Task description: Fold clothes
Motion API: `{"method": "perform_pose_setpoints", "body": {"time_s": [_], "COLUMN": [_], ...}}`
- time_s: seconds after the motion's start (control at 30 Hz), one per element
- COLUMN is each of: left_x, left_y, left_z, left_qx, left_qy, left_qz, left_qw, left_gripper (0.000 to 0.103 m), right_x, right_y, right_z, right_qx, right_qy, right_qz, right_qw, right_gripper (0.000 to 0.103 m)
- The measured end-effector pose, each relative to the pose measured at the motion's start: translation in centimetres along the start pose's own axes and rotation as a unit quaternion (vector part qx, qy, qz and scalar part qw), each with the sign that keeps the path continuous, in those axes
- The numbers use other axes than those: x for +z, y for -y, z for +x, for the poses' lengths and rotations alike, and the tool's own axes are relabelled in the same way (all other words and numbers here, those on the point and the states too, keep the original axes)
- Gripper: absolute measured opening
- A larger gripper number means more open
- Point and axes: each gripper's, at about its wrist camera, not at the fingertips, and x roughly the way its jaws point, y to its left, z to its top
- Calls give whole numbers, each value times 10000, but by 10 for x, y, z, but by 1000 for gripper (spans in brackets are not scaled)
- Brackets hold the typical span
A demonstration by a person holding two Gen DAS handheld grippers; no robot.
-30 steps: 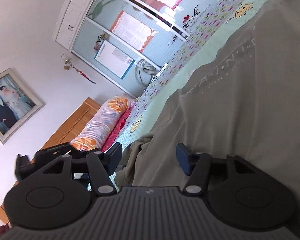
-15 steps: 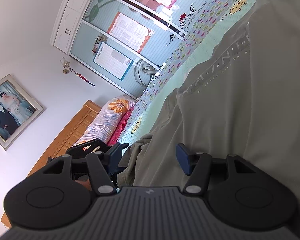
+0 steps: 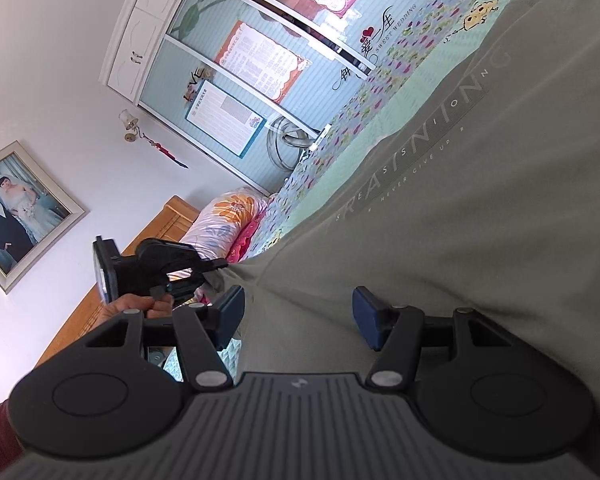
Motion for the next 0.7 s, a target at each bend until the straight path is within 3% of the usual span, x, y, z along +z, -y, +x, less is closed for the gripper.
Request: {"method": "perform_pose_setpoints", "body": {"time_s": [0.1,0.2,0.27,0.33,0.4,0.47,0.53,0.6,0.63,0.7], "left_x": [-8,-16,-24,-33,-40,-46,-42,-25,-15,7], "left_y": [-25,-54,-69,-81,-89,-95,-96,-84,-74,-48], "left_z": [4,-13,-29,-42,-44,-44,-39,-39,-41,-38], "left_qx": [-262,-659,-957,-1225,-1268,-1273,-1324,-1506,-1505,-801], "left_qy": [-264,-138,-27,51,-36,-143,-240,-266,-269,-707], "left_qz": [-511,-1294,-1786,-2301,-2781,-3236,-3375,-2951,-2584,-1464], "left_qw": [9980,9893,9793,9654,9522,9375,9317,9432,9539,9834], "left_gripper": [5,10,18,45,55,56,54,53,54,55], "right_x": [0,1,1,1,1,0,0,0,0,0], "right_y": [0,-1,-1,-2,-2,-2,-2,-2,-2,-1], "right_z": [1,2,2,3,3,3,3,3,3,2], "right_qx": [-3,-22,-30,-40,-48,-52,-52,-51,-51,-51], "right_qy": [-5,-15,-19,-24,-27,-29,-31,-34,-35,-37], "right_qz": [-1,-23,-32,-43,-50,-54,-56,-58,-59,-62], "right_qw": [10000,10000,10000,10000,10000,10000,10000,10000,10000,10000], "right_gripper": [60,60,60,60,60,60,60,60,60,60]}}
